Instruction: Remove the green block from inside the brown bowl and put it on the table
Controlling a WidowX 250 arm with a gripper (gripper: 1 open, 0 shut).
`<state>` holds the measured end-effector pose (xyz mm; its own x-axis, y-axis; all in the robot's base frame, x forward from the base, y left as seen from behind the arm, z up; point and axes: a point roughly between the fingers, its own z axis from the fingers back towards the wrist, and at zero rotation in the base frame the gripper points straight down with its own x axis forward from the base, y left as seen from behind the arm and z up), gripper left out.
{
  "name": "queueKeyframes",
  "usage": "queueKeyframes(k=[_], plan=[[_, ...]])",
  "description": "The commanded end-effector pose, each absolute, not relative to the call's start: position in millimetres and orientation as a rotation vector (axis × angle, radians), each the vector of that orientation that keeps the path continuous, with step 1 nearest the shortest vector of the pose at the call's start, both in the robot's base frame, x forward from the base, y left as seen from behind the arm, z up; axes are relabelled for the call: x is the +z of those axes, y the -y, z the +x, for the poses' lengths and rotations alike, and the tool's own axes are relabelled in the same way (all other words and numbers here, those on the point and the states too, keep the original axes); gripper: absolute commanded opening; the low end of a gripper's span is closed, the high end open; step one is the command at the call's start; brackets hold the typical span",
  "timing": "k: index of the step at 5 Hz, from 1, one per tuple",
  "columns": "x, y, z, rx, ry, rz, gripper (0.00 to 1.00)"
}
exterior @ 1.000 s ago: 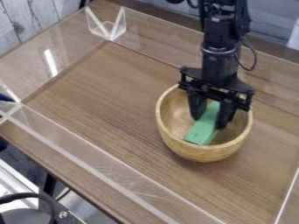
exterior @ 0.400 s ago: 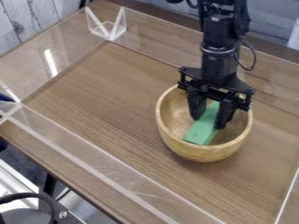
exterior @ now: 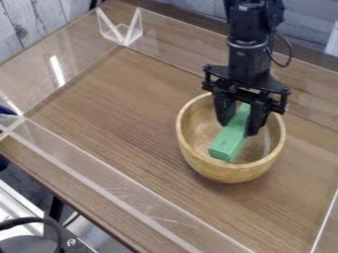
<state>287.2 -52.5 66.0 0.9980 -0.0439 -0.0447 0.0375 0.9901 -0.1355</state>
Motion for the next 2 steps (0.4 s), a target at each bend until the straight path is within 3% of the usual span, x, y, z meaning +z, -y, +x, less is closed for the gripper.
queueKeyframes(k=[1,2], plan=[[92.6,50.7,298.6,-0.038,0.041,-0.145,0.00],[96.5,49.5,298.6,-0.036,0.043,-0.147,0.00]])
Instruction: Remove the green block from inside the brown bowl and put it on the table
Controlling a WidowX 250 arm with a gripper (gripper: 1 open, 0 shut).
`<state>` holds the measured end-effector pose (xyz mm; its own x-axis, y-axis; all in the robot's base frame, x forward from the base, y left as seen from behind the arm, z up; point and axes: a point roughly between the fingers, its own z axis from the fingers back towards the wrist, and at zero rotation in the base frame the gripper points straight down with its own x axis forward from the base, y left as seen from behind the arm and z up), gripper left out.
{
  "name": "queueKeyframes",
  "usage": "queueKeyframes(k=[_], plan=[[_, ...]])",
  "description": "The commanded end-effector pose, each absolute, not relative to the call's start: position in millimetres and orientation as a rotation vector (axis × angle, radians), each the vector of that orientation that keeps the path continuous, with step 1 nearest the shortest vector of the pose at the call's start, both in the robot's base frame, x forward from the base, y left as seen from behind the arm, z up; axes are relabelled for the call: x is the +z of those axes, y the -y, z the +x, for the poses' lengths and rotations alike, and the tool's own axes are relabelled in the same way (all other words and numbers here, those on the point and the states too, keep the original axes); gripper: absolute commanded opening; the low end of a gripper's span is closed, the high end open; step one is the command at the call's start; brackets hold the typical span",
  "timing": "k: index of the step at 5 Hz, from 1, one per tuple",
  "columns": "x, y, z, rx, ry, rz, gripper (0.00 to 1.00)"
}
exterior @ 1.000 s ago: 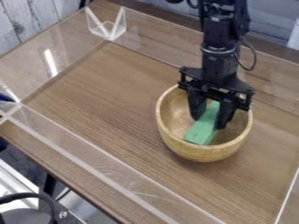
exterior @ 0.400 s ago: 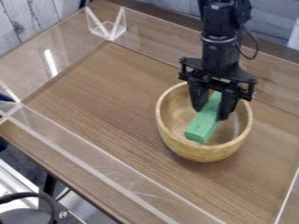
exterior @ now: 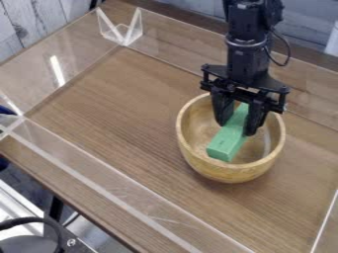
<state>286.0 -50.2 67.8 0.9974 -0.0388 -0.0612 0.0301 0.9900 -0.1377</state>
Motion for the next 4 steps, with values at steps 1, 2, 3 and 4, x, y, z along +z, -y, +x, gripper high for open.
queueKeyframes(k=[1,2,3,4], plan=[[99.8,48.7,298.5,-0.034,0.045,-0.148,0.00],[103.0,47.9,298.5,-0.033,0.047,-0.149,0.00],[106.0,46.6,298.8,-0.031,0.050,-0.149,0.00],[111.1,44.3,299.2,-0.026,0.058,-0.150,0.00]])
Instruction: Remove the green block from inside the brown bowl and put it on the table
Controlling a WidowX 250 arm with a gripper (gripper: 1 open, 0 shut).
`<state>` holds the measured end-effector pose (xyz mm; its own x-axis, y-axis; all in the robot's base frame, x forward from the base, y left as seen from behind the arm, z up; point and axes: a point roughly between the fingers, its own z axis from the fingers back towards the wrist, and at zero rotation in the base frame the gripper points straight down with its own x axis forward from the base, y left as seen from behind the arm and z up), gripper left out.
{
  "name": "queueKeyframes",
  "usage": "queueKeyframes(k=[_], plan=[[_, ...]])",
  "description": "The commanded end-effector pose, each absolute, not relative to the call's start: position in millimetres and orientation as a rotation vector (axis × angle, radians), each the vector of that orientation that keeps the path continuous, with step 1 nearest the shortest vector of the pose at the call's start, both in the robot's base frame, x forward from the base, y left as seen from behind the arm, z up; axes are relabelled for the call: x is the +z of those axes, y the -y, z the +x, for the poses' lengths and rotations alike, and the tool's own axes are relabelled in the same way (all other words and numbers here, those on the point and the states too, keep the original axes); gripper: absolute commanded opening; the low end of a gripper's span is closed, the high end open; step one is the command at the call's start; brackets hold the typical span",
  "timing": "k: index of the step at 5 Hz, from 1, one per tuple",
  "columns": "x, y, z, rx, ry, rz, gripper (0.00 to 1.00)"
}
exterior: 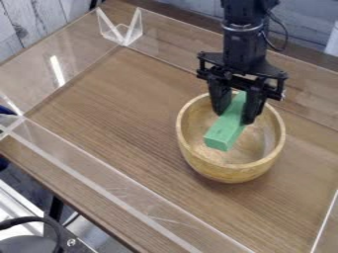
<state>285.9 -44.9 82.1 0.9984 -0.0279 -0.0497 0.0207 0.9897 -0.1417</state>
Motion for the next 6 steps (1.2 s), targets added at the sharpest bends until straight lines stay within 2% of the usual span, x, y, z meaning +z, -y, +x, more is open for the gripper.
queueKeyframes(k=[1,4,5,6], plan=[[117.1,39.6,300.3,-0.020,0.068,-0.149,0.00],[136.1,-2.5,300.8,0.047,0.111,-0.139,0.00],[134.9,-26.3,308.4,0.069,0.122,-0.131,0.00],[116.3,-29.7,314.9,0.064,0.096,-0.114,0.00]])
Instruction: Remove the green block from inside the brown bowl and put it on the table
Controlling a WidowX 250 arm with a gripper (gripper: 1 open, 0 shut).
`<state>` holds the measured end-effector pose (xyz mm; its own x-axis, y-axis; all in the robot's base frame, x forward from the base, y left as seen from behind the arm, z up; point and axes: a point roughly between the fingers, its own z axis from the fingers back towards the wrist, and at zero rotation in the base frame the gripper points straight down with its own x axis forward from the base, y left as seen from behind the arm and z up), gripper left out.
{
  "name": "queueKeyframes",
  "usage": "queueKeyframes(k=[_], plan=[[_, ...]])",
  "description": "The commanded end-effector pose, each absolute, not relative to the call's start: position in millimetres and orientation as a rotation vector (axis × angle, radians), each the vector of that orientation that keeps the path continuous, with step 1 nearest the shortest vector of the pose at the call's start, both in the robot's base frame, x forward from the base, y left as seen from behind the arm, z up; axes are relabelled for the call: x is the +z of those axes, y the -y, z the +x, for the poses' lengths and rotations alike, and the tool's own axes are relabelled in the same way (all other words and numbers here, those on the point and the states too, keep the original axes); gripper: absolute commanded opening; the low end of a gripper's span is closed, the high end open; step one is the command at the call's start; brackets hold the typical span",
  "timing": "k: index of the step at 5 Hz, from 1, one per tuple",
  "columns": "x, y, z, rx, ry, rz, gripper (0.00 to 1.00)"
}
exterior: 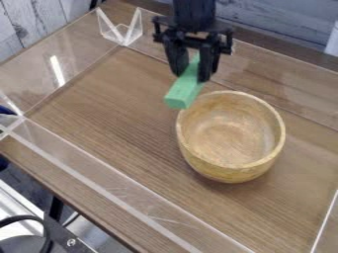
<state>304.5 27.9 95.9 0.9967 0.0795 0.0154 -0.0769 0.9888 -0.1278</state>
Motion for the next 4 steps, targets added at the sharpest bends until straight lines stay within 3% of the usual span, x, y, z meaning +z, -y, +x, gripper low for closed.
queueKeyframes(k=[1,4], plan=[[101.8,-24.1,321.8,0.056,0.090,-0.105,0.00],[93.1,-12.4,334.7,0.038,0.104,-0.120,0.00]])
